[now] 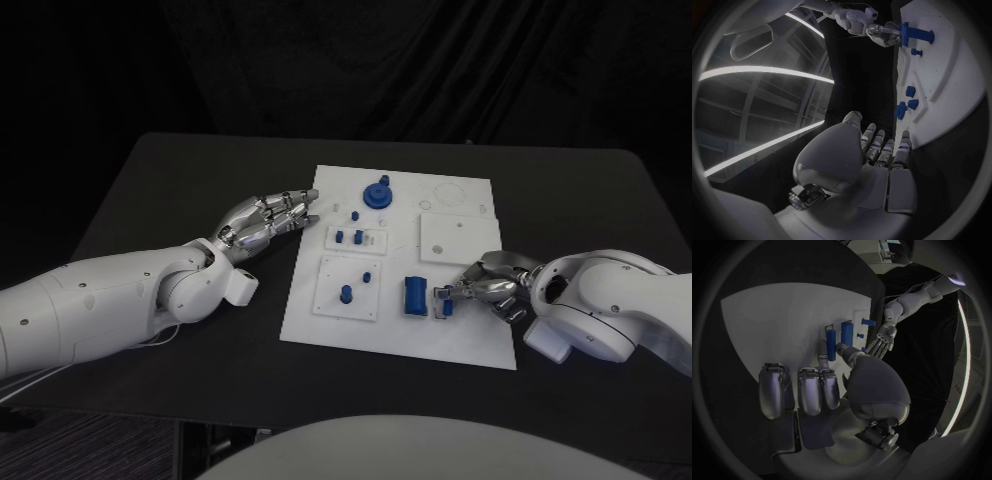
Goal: Assemble the parts on the task board
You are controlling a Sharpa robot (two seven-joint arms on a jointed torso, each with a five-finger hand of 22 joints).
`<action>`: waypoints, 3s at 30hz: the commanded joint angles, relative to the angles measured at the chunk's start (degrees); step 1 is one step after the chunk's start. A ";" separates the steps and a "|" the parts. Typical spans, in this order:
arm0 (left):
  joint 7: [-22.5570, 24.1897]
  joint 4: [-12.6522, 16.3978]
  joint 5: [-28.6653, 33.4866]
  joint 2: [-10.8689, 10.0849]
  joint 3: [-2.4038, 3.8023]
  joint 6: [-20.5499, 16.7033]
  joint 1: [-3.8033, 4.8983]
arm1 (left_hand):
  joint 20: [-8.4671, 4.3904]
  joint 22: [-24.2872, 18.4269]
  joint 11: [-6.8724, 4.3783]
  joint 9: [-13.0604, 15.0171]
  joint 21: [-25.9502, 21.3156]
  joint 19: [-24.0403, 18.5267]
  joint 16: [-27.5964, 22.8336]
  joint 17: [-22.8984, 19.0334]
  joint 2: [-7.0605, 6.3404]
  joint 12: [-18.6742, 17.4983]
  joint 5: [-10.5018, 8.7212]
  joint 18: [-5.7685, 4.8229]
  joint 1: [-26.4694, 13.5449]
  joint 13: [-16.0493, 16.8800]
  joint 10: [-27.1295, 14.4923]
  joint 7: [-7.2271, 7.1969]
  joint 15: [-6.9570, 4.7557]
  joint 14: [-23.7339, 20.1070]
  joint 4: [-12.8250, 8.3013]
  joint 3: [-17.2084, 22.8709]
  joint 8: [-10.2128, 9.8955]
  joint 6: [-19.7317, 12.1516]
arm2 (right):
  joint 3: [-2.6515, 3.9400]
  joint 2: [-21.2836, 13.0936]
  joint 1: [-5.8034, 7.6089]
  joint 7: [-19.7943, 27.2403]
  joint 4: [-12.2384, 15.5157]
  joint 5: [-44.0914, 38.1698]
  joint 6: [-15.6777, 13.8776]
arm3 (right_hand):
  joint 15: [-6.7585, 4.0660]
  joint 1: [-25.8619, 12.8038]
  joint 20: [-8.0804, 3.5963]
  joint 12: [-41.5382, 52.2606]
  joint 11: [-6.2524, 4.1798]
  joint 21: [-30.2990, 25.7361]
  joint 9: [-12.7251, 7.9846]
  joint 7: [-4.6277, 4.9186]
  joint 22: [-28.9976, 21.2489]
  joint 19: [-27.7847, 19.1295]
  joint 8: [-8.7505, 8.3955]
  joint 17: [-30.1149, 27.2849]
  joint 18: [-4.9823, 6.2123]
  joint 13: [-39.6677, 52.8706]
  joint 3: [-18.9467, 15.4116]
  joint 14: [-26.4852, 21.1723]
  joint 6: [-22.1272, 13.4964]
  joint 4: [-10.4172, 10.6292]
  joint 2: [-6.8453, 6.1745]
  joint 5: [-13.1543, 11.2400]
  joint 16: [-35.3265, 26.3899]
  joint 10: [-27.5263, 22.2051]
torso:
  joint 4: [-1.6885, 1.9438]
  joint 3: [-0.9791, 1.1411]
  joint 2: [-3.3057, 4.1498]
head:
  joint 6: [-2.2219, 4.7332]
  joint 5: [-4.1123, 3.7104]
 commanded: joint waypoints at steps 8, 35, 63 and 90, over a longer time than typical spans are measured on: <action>1.01 -0.11 0.03 0.26 0.05 1.14 -0.12 | 0.28 0.01 0.47 -0.07 0.25 0.23 0.21 0.05 0.04 0.22 0.21 0.74 0.51 -0.04 -0.24 -0.10 0.59 0.03 -0.12 0.43 0.01 -0.26 | 0.00 0.52 -0.01 -1.35 -0.24 -2.43 3.00 | 0.58 -2.27 0.66 -0.31 0.76 -0.54 0.20 0.34 12.85 2.78 1.00 11.52 1.24 15.07 -3.08 5.23 -1.25 1.52 0.07 -0.27 -0.21 5.98 | 0.01 0.04 -0.01 | 0.01 0.00; 0.81 -0.26 0.03 0.31 0.05 1.40 -0.16 | 0.30 -0.05 0.49 -0.08 0.24 0.20 0.21 0.05 0.01 0.23 0.18 0.72 0.52 -0.04 -0.26 -0.07 0.64 0.03 -0.13 0.46 -0.01 -0.37 | 0.00 0.67 -0.05 -0.76 -0.53 -2.95 2.64 | 0.90 -7.57 1.02 -0.31 1.10 -1.01 -0.27 0.66 12.72 2.62 2.31 11.49 1.35 15.07 -10.54 5.22 -2.59 8.45 0.12 -0.15 -0.21 5.98 | -0.04 0.02 0.00 | 0.01 0.21; 0.68 -0.18 0.03 0.03 0.05 1.41 -0.24 | 0.32 0.01 0.52 -0.06 0.29 0.31 0.23 0.06 -0.04 0.28 0.10 0.65 0.49 -0.04 -0.30 0.06 0.71 0.09 -0.12 0.55 0.02 -0.30 | -0.02 -3.46 -0.94 3.82 3.60 -20.65 6.76 | -1.83 2.50 -1.48 -0.31 -2.17 -0.68 21.75 -3.08 12.91 2.96 30.71 11.89 1.22 15.07 -19.67 5.31 -9.31 10.40 -1.07 -3.08 -0.10 5.98 | -0.11 0.04 -0.04 | 0.01 0.49; 0.44 -0.17 0.03 -0.11 0.05 1.58 -0.26 | 0.32 0.02 0.54 -0.05 0.31 0.34 0.24 0.07 -0.03 0.36 0.05 0.64 0.47 -0.03 -0.23 0.09 0.72 0.12 -0.09 0.58 0.05 -0.23 | -0.02 -2.05 -1.53 2.36 2.40 -21.20 8.00 | -2.23 4.80 -1.89 -0.31 -2.60 -0.86 23.96 -3.55 12.86 2.88 32.84 11.89 1.26 15.07 -20.00 5.30 -9.88 11.39 0.43 -11.40 -0.12 5.98 | -0.16 0.02 0.02 | 0.01 0.48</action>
